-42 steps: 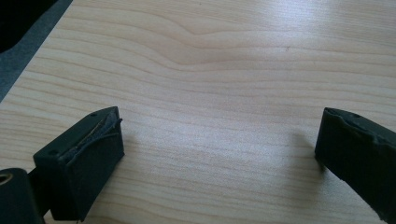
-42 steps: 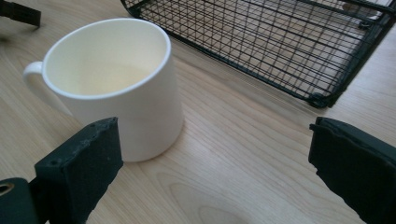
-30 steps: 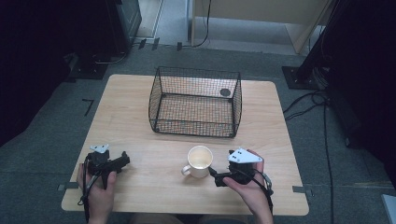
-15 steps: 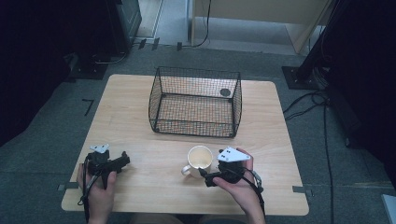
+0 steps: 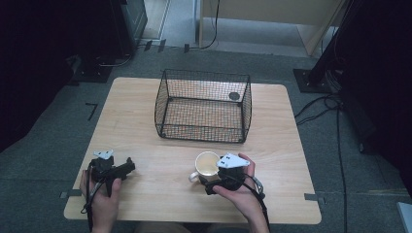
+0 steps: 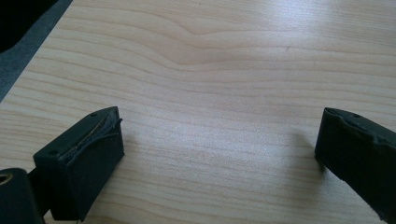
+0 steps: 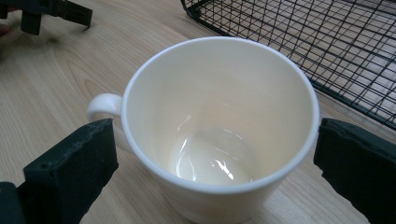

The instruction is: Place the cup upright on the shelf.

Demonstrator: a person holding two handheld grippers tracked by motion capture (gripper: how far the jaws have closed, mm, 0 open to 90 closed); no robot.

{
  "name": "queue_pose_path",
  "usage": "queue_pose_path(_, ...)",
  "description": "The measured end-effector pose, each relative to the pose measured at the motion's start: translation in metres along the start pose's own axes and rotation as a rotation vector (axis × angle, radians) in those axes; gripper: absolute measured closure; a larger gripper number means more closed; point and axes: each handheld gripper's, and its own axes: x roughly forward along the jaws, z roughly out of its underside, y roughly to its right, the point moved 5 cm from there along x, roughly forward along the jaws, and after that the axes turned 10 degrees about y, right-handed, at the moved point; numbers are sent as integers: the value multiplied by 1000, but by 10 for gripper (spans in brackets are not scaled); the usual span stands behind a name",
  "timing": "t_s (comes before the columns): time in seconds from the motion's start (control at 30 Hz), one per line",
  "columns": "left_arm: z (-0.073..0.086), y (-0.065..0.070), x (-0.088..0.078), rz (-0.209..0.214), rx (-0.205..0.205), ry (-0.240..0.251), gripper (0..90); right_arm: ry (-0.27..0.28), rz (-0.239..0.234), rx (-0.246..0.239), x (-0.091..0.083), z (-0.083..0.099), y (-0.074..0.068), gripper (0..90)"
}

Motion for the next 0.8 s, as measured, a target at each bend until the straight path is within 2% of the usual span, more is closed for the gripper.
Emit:
queue_pose_path(0.5, 0, 0, 0, 0, 0, 0, 12, -32, 2, -23, 14, 5, -3, 0)
queue_pose_path(0.7, 0, 0, 0, 0, 0, 0, 12, -24, 29, -42, 14, 5, -2, 84)
queue_pose_path(0.8, 0, 0, 0, 0, 1, 0, 12, -20, 32, -49, 14, 5, -2, 86)
